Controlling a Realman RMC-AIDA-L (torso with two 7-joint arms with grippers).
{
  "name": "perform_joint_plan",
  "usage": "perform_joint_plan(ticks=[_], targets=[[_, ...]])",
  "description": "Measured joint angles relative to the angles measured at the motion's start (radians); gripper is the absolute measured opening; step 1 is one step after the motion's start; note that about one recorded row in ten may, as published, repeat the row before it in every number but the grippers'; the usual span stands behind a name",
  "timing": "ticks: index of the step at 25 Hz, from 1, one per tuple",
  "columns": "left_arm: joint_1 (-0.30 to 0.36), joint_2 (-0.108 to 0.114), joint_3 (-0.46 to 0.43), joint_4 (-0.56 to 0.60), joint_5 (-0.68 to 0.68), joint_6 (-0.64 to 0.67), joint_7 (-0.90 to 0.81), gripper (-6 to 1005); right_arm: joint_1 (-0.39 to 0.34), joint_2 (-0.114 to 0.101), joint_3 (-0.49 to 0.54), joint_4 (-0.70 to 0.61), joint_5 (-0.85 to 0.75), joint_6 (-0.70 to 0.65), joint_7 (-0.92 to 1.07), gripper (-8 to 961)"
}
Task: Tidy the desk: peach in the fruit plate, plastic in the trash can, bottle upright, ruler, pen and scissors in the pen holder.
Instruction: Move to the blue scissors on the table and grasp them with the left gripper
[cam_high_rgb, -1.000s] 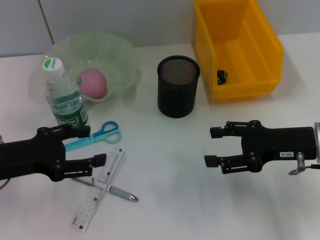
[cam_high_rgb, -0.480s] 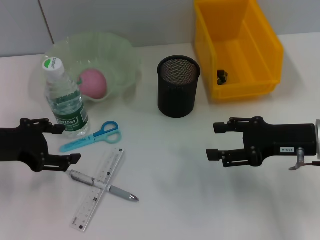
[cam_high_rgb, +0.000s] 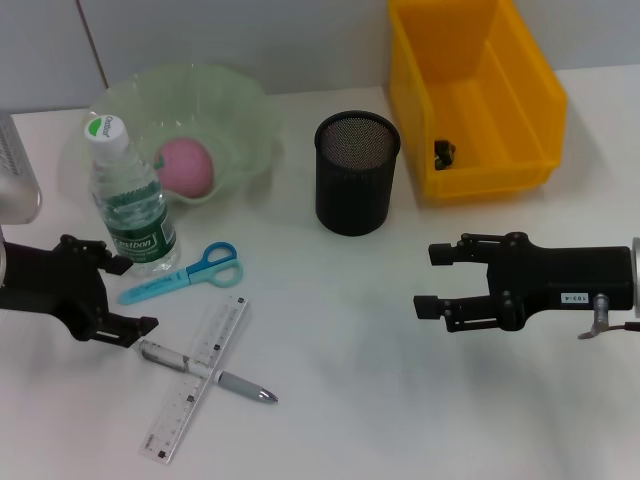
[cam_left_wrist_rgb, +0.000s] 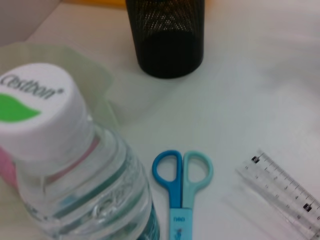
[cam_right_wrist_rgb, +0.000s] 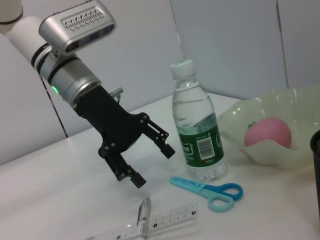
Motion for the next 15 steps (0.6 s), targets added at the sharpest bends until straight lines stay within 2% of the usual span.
perform_joint_plan(ticks=[7, 15], targets=[[0.025, 0.004, -0.037, -0.064, -0.105, -0.048, 0.063, 843, -0.002, 0.002, 0.001, 0.0, 0.0, 0.007, 0.001, 816], [0.013, 0.005, -0.059, -0.158, -0.114, -0.099, 0.087, 843, -0.002, 0.001, 0.001, 0.0, 0.0, 0.005, 0.004, 816]])
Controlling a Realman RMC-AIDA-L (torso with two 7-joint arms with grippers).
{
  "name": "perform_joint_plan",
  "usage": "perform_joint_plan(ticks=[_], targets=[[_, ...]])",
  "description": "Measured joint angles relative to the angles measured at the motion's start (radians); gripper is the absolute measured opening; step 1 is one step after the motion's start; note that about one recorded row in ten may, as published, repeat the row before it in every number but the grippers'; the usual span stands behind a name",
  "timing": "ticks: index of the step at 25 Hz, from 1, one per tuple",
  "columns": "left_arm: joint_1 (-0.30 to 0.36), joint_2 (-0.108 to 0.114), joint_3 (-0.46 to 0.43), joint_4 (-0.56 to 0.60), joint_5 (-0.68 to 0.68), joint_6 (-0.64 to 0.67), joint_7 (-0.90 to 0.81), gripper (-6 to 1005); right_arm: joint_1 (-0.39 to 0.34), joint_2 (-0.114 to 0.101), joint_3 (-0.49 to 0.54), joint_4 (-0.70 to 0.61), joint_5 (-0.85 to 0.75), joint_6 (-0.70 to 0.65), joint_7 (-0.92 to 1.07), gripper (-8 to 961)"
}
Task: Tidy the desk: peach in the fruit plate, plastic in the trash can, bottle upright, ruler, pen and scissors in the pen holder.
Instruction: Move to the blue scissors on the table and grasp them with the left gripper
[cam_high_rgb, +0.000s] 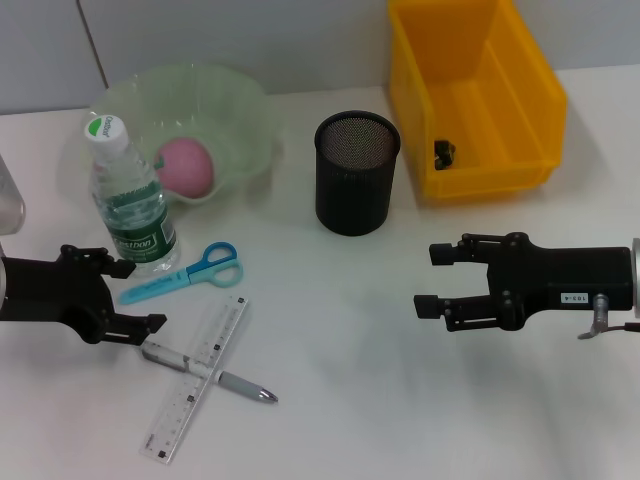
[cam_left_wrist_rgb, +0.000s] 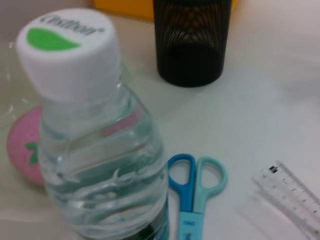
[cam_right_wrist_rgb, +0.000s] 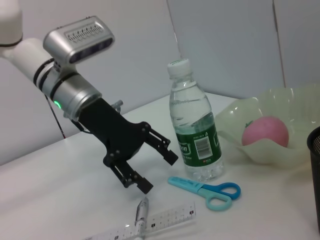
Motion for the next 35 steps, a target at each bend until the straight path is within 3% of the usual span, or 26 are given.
perform_joint_plan(ticks=[22, 27, 35], targets=[[0.009, 0.002, -0.028, -0.063, -0.03, -0.076, 0.085, 837, -0.004, 0.004, -0.007, 0.0, 0.0, -0.008, 0.001, 815], [0.008, 0.001, -0.029, -0.08, -0.031, -0.096, 0.103, 620, -0.004, 0.005, -0.006, 0.0, 0.0, -0.008, 0.001, 815], [0.003, -0.002, -0.03, -0.105, -0.037, -0.141, 0.117, 617, -0.002, 0.006, -0.008, 0.0, 0.0, -0.008, 0.012, 815]])
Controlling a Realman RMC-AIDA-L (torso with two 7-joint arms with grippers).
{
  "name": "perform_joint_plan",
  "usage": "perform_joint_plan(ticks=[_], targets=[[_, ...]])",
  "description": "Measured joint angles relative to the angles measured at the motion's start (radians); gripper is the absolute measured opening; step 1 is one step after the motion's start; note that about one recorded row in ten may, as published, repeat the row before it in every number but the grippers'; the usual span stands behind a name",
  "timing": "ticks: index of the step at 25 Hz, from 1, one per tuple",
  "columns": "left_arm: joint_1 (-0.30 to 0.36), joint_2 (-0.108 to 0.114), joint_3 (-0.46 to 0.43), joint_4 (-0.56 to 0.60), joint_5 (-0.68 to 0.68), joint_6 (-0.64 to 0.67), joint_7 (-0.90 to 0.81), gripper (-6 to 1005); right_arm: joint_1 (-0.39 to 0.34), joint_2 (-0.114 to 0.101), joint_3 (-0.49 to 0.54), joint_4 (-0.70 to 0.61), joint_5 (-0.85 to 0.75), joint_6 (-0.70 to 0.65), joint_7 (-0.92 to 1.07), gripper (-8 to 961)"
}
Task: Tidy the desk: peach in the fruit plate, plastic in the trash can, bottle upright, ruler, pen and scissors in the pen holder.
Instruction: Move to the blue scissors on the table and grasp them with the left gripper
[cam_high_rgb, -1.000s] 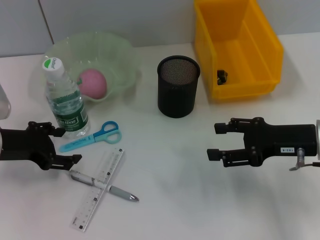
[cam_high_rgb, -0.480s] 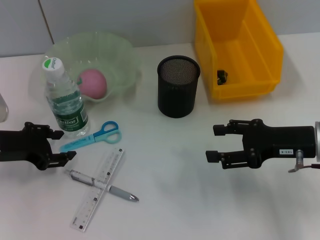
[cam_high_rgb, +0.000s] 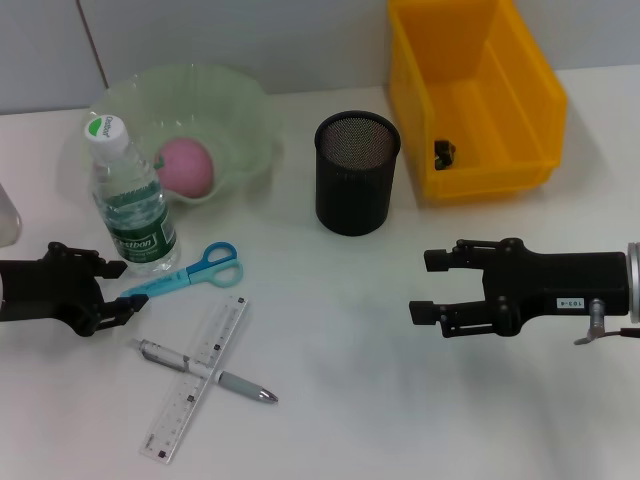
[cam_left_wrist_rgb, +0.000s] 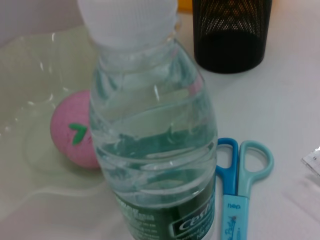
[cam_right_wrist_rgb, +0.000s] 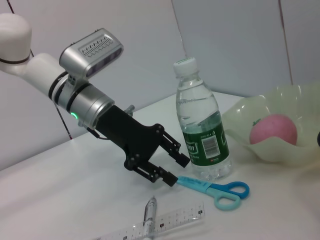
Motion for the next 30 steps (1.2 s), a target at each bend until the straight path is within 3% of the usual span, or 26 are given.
perform_joint_plan(ticks=[2, 6, 22, 30], targets=[[-0.004, 0.0, 0.0, -0.011, 0.0, -0.005, 0.0, 616, 0.001, 0.0, 0.0, 0.0, 0.0, 0.0, 0.0, 815], [-0.019, 0.003, 0.0, -0.037, 0.001, -0.012, 0.001, 494, 0.002, 0.0, -0.001, 0.0, 0.0, 0.0, 0.0, 815], [-0.059, 0.011, -0.036, -0.099, 0.007, -0.017, 0.0, 502, 0.004, -0.002, -0.001, 0.0, 0.0, 0.002, 0.001, 815], [-0.083, 0.037, -0.037, -0.146, 0.005, -0.005, -0.012, 491, 0.004, -0.005, -0.001, 0.0, 0.0, 0.005, 0.001, 815]])
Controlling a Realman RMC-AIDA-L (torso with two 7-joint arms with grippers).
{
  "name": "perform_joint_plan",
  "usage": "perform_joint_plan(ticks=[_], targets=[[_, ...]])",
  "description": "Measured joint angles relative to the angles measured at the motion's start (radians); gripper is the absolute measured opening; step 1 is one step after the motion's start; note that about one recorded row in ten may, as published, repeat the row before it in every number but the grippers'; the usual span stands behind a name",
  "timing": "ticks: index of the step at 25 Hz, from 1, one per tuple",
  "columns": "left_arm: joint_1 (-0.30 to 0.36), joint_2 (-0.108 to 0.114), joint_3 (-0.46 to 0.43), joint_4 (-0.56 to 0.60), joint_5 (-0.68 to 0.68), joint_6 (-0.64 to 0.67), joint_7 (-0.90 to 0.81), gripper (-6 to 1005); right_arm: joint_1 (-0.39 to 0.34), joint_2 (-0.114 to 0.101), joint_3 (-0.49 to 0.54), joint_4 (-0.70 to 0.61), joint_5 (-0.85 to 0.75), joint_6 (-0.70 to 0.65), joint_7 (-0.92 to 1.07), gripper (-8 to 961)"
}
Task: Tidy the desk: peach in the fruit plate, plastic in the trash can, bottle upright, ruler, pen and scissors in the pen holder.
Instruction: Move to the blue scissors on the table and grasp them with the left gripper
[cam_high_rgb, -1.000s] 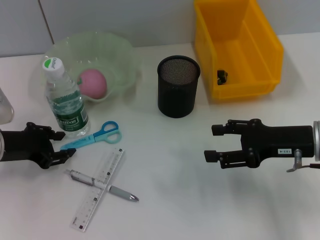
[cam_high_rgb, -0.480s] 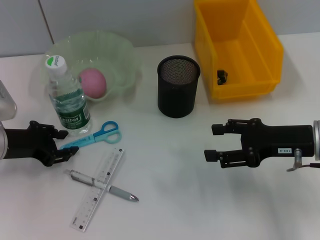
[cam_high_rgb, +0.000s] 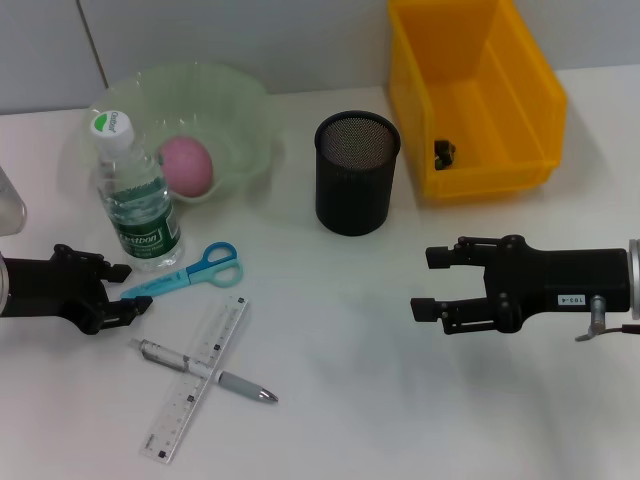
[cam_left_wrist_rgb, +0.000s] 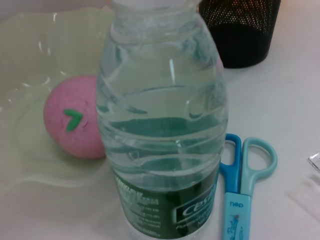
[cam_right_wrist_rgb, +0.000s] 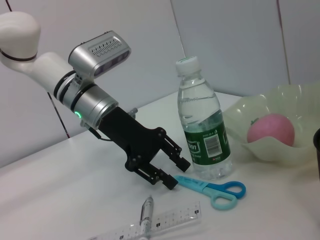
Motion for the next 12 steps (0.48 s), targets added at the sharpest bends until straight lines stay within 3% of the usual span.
perform_joint_plan(ticks=[12], targets=[[-0.01, 0.001, -0.001, -0.014, 0.002, -0.005, -0.001, 472, 0.0, 0.0, 0.0, 0.0, 0.0, 0.002, 0.0, 815]])
